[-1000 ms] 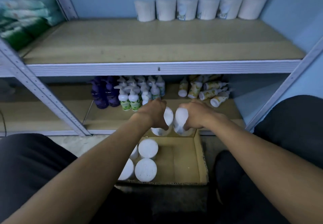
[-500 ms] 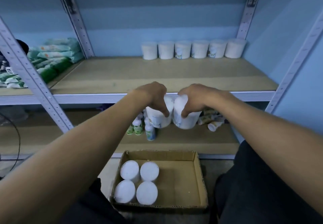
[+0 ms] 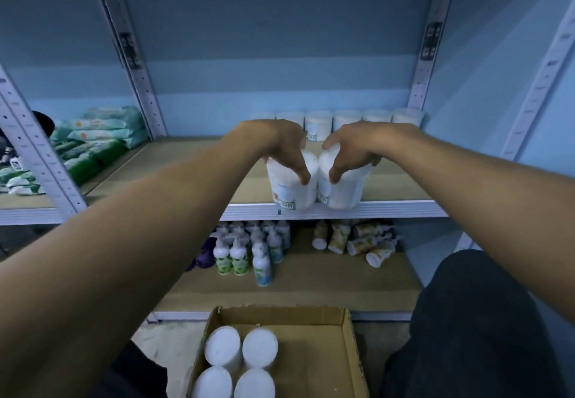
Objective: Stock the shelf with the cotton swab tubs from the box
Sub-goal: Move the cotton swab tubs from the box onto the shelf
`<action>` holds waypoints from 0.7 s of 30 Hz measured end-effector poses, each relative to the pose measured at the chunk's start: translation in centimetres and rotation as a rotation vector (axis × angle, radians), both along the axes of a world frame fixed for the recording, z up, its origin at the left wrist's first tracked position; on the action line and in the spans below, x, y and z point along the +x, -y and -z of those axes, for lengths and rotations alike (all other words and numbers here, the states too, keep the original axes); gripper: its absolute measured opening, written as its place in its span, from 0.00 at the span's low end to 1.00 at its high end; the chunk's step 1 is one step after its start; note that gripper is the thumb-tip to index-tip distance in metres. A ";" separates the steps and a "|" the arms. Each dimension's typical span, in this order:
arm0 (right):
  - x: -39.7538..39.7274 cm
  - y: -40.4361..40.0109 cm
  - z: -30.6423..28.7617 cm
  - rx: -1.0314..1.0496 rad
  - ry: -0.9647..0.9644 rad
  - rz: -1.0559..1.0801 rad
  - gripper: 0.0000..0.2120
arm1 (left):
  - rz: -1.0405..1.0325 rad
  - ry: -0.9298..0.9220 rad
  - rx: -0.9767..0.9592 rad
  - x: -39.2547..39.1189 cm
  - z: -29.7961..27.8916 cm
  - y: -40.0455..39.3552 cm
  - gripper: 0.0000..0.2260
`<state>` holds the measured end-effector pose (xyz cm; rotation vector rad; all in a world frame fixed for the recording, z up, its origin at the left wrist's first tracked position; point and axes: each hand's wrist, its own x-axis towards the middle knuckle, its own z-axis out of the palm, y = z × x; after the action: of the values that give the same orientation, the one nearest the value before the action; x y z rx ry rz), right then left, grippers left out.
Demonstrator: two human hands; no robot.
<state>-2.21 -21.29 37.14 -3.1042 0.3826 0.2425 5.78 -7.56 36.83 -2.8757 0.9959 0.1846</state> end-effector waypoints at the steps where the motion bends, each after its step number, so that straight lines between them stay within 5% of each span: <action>1: 0.2 0.2 -0.2 -0.010 -0.003 0.005 0.40 | 0.003 0.001 -0.001 0.4 -0.2 0.4 0.41; 21: 3.7 2.8 1.3 -0.020 -0.110 0.080 0.33 | 0.031 -0.101 0.032 4.8 2.1 4.5 0.44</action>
<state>1.53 -24.11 35.83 -3.0953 0.5127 0.4112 10.62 -12.05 34.69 -2.8456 1.0428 0.3432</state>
